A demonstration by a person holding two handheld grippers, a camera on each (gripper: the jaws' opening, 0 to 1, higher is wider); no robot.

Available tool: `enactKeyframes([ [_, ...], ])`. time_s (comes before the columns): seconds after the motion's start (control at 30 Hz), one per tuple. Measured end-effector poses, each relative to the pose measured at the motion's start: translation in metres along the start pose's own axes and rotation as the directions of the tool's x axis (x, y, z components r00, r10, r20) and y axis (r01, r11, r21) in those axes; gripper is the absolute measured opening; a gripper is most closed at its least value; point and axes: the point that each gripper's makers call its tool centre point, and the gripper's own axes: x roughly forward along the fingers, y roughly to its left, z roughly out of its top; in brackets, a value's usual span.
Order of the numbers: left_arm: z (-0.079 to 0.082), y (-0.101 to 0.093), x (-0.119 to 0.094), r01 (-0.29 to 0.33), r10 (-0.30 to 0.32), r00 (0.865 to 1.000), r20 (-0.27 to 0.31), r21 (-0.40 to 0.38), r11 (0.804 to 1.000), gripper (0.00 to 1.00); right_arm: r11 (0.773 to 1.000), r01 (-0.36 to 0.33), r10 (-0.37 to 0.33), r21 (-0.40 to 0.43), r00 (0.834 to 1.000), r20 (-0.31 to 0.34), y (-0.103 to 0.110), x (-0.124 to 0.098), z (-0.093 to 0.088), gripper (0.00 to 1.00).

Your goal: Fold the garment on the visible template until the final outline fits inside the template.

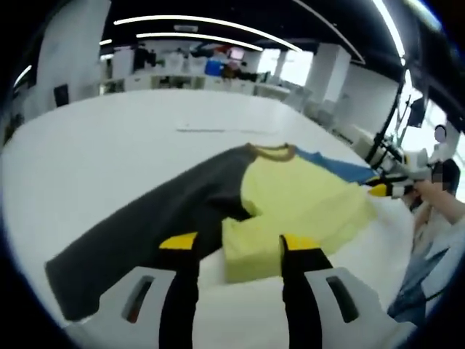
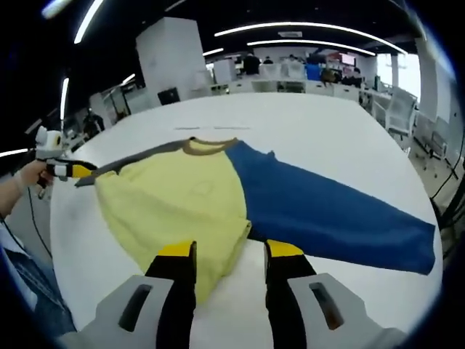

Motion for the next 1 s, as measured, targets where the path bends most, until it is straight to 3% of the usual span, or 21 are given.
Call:
enactKeyframes([
  [0.23,-0.003,-0.004,-0.002,0.024,-0.024,0.999,-0.022,0.015,1.0,0.46,1.0,-0.003,0.002,-0.021,1.0,-0.024,0.002,-0.006,-0.007,0.46],
  [0.6,-0.025,-0.011,0.0,0.079,-0.076,0.991,-0.108,0.021,0.997,0.52,1.0,-0.003,0.002,-0.008,0.998,-0.058,0.007,-0.013,-0.023,0.52],
  [1.0,-0.038,-0.006,0.004,0.062,-0.066,0.988,-0.139,-0.031,0.998,0.47,0.999,-0.034,0.035,0.025,0.997,-0.066,0.023,-0.018,-0.038,0.36],
])
